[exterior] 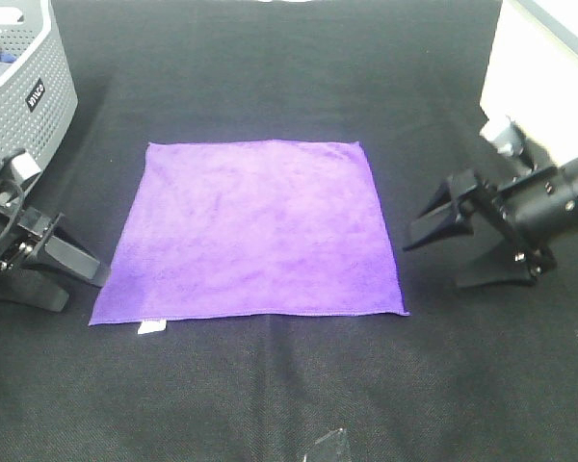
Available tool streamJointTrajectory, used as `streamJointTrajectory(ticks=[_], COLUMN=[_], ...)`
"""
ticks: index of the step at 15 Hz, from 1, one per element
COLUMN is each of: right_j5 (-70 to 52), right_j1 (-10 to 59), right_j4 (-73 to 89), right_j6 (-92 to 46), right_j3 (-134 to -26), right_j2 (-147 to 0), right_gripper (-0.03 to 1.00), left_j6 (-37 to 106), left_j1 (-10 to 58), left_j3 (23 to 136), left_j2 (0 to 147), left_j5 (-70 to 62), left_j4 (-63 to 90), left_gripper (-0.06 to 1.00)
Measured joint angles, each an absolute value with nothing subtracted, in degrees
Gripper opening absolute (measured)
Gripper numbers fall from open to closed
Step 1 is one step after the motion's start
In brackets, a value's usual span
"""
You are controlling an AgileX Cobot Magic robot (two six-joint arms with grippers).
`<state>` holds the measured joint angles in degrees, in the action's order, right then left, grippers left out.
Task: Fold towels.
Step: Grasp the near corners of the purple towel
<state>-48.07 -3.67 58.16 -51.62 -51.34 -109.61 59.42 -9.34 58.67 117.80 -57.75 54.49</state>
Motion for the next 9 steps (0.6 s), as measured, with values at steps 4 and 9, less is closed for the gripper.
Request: streamJointTrajectory(ticks=[4, 9], right_j5=[-47.0, -47.4], right_j1=[-3.7, -3.7], right_j4=[58.5, 59.3], right_j6=[-51.8, -51.8], right_j3=[-52.7, -53.1], right_j2=[-114.7, -115.9], right_gripper=[0.95, 0.94], left_j6=[59.4, 59.2], left_j1=[-9.3, -9.3], left_j3=[59.0, 59.0], left_j2=[119.1, 119.1], left_j5=[-57.2, -56.0], left_j4=[55.0, 55.7], left_gripper=[0.92, 0.92])
